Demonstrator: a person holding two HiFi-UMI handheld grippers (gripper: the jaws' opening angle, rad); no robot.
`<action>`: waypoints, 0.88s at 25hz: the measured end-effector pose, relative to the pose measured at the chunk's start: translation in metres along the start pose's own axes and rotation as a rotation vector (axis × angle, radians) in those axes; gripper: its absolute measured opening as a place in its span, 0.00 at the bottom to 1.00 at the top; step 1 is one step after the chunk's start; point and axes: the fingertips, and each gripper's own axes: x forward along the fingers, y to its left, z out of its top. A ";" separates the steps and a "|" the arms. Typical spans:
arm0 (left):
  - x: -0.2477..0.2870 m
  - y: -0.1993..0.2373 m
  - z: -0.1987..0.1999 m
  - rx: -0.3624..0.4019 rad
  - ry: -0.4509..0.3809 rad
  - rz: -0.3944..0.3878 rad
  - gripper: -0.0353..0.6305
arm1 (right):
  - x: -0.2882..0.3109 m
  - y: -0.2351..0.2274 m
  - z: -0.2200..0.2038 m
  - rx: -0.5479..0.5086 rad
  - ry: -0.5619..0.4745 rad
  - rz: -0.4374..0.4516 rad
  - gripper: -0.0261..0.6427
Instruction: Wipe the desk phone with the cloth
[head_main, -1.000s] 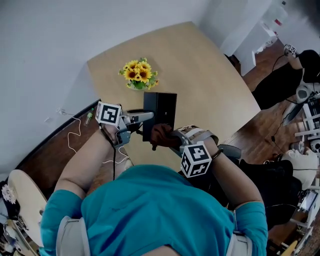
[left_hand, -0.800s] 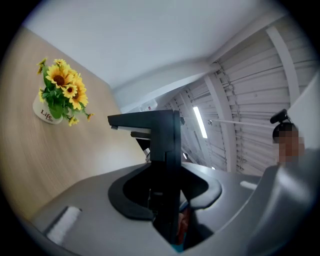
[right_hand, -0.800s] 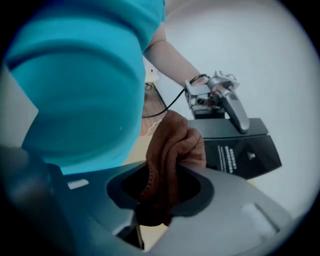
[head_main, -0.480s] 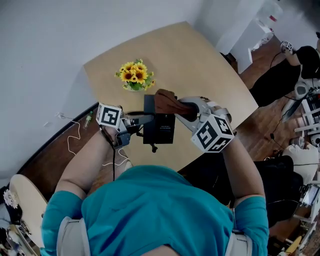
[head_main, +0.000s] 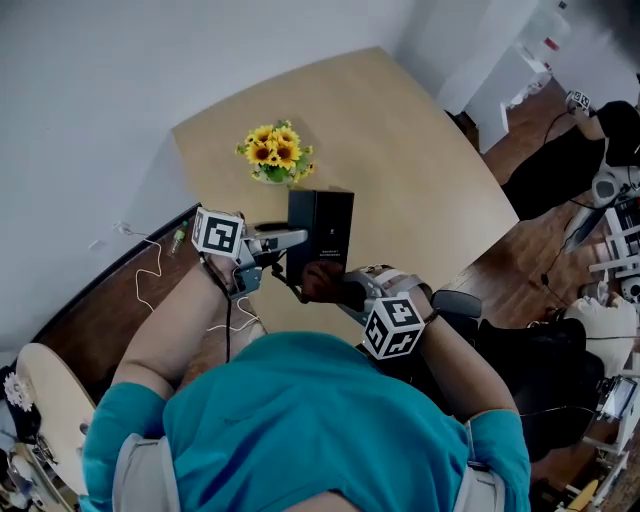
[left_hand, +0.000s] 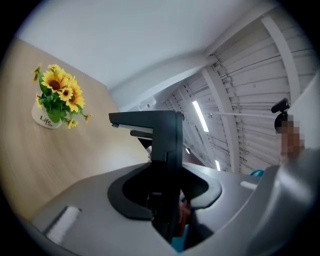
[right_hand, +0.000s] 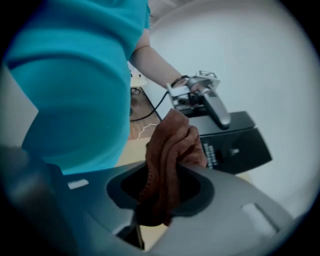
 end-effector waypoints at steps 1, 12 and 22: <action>-0.003 0.001 0.001 0.010 -0.002 -0.001 0.31 | 0.008 0.016 -0.001 0.005 0.000 0.037 0.21; -0.018 -0.032 0.003 0.097 -0.050 -0.247 0.31 | -0.136 -0.147 -0.001 0.537 -0.610 -0.356 0.21; -0.031 -0.068 0.013 0.140 -0.214 -0.443 0.30 | -0.117 -0.090 0.048 0.302 -0.578 -0.106 0.21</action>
